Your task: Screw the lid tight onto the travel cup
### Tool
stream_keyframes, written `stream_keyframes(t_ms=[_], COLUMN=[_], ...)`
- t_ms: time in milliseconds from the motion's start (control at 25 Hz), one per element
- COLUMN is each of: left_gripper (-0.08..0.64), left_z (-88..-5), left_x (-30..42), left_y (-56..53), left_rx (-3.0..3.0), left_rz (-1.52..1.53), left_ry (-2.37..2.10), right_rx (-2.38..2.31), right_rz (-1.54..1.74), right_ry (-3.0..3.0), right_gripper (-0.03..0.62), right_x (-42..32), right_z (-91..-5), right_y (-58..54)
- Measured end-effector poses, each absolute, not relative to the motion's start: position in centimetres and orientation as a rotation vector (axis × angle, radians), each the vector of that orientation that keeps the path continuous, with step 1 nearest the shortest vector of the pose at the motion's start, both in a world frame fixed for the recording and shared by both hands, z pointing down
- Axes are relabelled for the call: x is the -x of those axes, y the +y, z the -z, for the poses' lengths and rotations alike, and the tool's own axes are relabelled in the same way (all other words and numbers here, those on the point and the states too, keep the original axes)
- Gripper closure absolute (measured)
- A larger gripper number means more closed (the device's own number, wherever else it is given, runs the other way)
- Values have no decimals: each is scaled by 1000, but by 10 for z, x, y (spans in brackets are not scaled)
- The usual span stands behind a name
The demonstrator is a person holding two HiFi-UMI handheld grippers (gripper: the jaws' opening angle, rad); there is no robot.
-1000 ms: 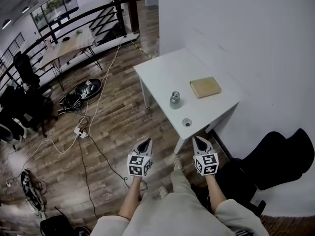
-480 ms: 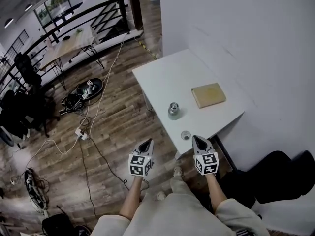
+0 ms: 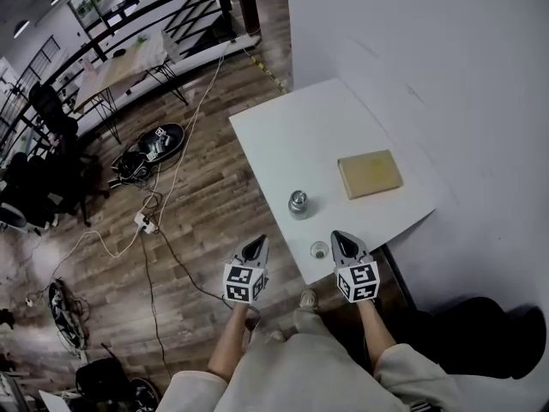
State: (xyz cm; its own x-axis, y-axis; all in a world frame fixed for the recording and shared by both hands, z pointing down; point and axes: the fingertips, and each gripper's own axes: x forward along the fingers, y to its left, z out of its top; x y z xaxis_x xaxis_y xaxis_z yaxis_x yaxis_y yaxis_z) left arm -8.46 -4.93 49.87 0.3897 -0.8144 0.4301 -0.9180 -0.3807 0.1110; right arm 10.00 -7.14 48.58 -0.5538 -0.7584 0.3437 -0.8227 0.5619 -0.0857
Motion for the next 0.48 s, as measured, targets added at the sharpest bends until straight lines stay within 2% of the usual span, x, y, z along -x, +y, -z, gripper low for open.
stream_keyframes(t_ms=[480], left_gripper=[551], left_z=[-530], left_x=[68], left_y=[-78], left_rx=[-2276], left_rz=[-472], left_ry=[-1516], right_rx=[-1213], right_rz=[-387], right_ry=[-2577], right_gripper=[592], right_x=[-99], right_z=[-511], right_y=[-106])
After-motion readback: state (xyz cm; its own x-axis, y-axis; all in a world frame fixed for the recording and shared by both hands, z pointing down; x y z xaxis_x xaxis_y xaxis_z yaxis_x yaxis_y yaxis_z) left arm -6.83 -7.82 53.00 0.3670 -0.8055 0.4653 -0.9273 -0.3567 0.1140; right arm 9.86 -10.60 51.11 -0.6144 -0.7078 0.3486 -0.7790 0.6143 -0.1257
